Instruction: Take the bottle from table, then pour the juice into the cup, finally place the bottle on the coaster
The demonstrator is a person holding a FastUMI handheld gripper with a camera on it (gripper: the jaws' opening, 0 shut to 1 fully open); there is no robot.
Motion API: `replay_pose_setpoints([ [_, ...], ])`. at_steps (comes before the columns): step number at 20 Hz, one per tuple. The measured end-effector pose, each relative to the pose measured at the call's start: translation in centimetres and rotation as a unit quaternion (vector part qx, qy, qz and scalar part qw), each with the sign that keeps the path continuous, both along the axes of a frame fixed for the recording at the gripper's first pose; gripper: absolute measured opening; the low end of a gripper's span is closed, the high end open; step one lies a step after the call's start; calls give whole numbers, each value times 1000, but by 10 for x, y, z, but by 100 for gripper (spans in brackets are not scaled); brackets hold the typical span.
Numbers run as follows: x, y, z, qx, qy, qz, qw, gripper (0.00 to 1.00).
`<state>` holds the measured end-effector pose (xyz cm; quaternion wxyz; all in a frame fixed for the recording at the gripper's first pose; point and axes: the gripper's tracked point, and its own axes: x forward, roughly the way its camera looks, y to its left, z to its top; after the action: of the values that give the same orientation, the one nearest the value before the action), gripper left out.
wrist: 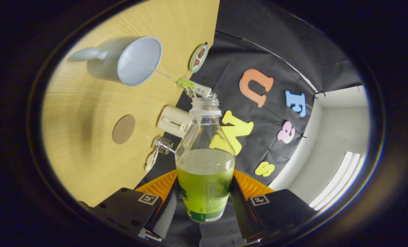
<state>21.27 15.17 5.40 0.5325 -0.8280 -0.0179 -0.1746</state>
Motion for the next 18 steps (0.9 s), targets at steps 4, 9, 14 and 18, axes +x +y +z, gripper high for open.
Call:
replay_pose_setpoints([
  [4,0,3,-2,-21,0,-1,1000,81],
  [9,1,1,2,-45,-8,-5,999,81],
  [14,-4,3,11,-66,-15,-3,998,81],
  [18,-6,6,21,-77,-24,-2,997,81],
])
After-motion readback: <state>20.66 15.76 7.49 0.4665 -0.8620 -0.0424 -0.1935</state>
